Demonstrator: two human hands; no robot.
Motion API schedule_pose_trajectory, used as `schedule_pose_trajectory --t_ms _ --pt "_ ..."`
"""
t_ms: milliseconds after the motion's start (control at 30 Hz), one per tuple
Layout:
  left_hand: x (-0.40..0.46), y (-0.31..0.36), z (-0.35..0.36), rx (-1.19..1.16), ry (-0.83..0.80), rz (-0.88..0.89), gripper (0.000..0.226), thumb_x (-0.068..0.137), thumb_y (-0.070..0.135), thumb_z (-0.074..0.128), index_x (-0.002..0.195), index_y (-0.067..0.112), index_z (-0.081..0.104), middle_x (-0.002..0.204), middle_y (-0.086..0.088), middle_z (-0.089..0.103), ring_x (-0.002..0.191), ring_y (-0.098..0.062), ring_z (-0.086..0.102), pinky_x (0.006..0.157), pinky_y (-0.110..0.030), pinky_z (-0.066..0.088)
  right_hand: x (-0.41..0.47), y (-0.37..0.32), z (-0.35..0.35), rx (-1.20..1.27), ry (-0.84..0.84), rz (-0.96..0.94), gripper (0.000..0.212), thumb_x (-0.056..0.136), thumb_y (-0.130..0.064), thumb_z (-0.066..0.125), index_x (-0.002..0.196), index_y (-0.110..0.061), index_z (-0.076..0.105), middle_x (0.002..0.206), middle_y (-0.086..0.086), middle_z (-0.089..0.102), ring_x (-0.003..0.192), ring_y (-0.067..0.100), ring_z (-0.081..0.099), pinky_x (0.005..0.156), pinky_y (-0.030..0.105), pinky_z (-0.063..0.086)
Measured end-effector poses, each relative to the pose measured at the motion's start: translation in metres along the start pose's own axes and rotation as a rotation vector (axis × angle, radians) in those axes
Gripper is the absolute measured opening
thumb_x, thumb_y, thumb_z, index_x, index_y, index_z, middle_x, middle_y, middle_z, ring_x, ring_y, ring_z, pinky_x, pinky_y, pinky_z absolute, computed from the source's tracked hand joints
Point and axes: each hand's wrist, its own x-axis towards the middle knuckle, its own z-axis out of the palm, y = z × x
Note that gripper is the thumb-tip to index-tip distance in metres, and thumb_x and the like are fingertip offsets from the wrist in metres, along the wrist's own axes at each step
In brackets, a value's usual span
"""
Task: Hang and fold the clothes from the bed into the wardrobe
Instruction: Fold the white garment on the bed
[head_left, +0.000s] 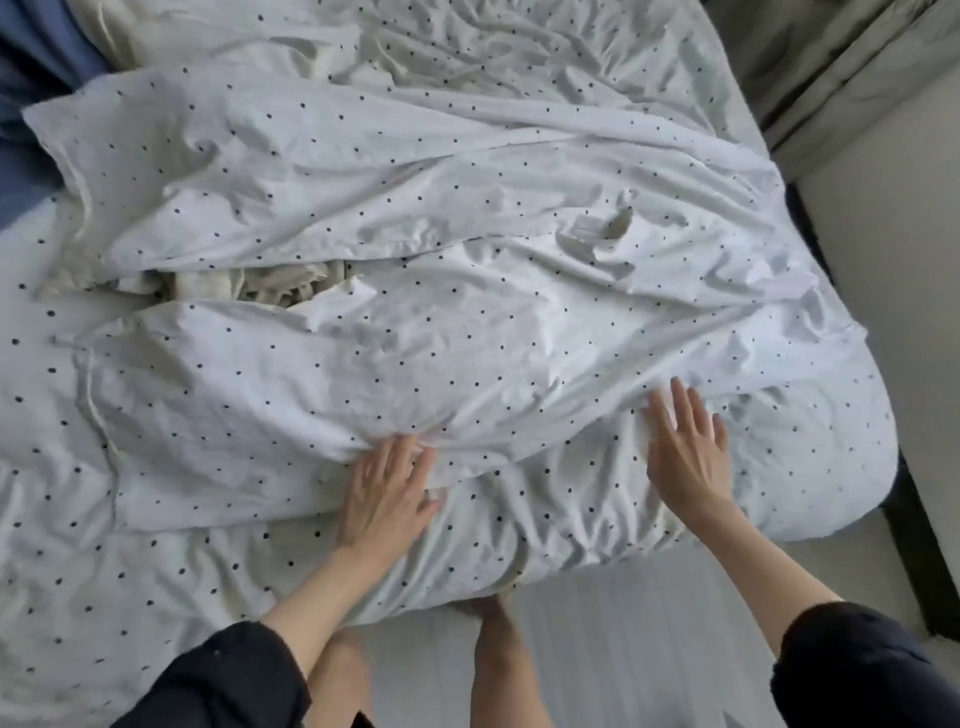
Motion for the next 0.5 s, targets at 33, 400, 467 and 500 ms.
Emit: schedule_pose_trajectory --t_ms 33,400,467,500 --pt "-0.002 0.002 0.003 0.035 -0.009 -0.030 0.062 0.064 0.040 0.079 0.113 0.013 0.052 0.118 -0.013 0.054 0.107 -0.032 0.048 0.081 -0.044 0.048 0.008 0.010 0.001 -0.025 0.005 -0.001 0.061 0.094 -0.011 0.044 0.149 -0.018 0.019 0.159 0.008 0.004 0.146 0.026 0.004 0.115 0.050 0.011" --pt "-0.007 0.014 0.010 0.026 0.226 -0.239 0.056 0.058 -0.024 0.060 0.108 0.003 0.063 0.111 -0.017 0.058 0.100 -0.037 0.055 0.082 -0.049 0.048 0.066 0.055 0.007 -0.192 0.017 -0.034 0.075 0.093 -0.015 0.046 0.152 -0.019 -0.001 0.159 0.004 -0.003 0.145 0.028 0.002 0.114 0.051 0.013" --pt "-0.010 0.012 0.006 0.009 0.235 -0.312 0.055 0.057 -0.024 0.061 0.105 0.002 0.064 0.106 -0.018 0.058 0.092 -0.038 0.055 0.074 -0.049 0.048 0.067 0.058 0.004 -0.186 0.019 -0.018 0.072 0.093 -0.013 0.047 0.151 -0.020 0.006 0.159 0.005 0.003 0.145 0.027 0.005 0.111 0.048 0.016" --pt "-0.011 0.011 0.003 -0.008 0.242 -0.360 0.052 0.059 -0.023 0.062 0.104 0.002 0.064 0.103 -0.017 0.058 0.089 -0.039 0.055 0.071 -0.048 0.048 0.068 0.061 0.002 -0.173 0.019 -0.013 0.067 0.093 -0.014 0.048 0.150 -0.020 0.014 0.157 0.007 0.010 0.144 0.026 0.009 0.110 0.047 0.017"
